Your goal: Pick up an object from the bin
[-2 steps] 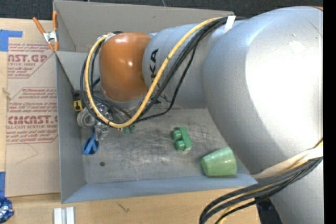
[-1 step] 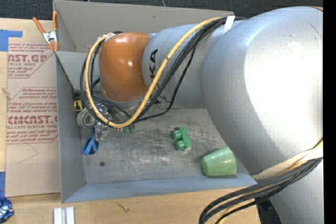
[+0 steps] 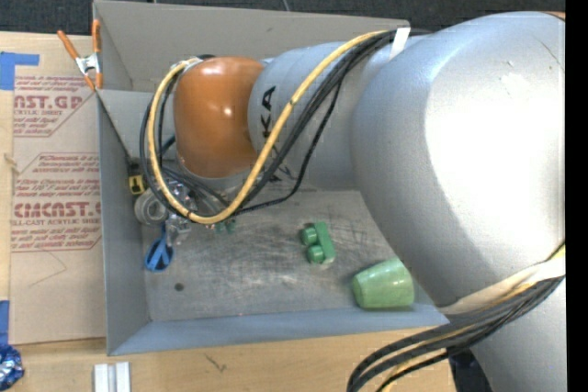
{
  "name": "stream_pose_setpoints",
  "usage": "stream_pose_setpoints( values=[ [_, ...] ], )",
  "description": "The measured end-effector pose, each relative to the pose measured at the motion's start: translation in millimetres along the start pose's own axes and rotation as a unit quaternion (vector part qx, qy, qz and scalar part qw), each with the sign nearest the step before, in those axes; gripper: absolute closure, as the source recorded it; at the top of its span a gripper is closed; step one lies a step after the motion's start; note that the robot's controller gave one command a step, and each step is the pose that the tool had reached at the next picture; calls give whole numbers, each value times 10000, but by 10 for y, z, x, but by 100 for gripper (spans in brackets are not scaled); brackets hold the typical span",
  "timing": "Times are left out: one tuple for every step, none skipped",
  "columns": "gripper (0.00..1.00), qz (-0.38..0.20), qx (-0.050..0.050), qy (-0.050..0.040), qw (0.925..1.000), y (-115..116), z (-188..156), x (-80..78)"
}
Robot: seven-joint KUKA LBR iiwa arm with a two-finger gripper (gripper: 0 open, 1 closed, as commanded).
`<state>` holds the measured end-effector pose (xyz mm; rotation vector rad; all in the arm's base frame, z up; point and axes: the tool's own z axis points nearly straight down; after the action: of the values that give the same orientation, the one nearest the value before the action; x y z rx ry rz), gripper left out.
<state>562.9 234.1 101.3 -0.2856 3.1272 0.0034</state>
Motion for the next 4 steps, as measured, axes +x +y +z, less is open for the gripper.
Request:
stream_pose_setpoints(
  values=[
    [100, 0, 0, 0, 10000, 0, 0, 0],
    [100, -1, -1, 1, 10000, 0, 0, 0],
    [100, -1, -1, 1, 10000, 1, 0, 0],
    [100, -1, -2, 1, 10000, 1, 0, 1]
  ],
)
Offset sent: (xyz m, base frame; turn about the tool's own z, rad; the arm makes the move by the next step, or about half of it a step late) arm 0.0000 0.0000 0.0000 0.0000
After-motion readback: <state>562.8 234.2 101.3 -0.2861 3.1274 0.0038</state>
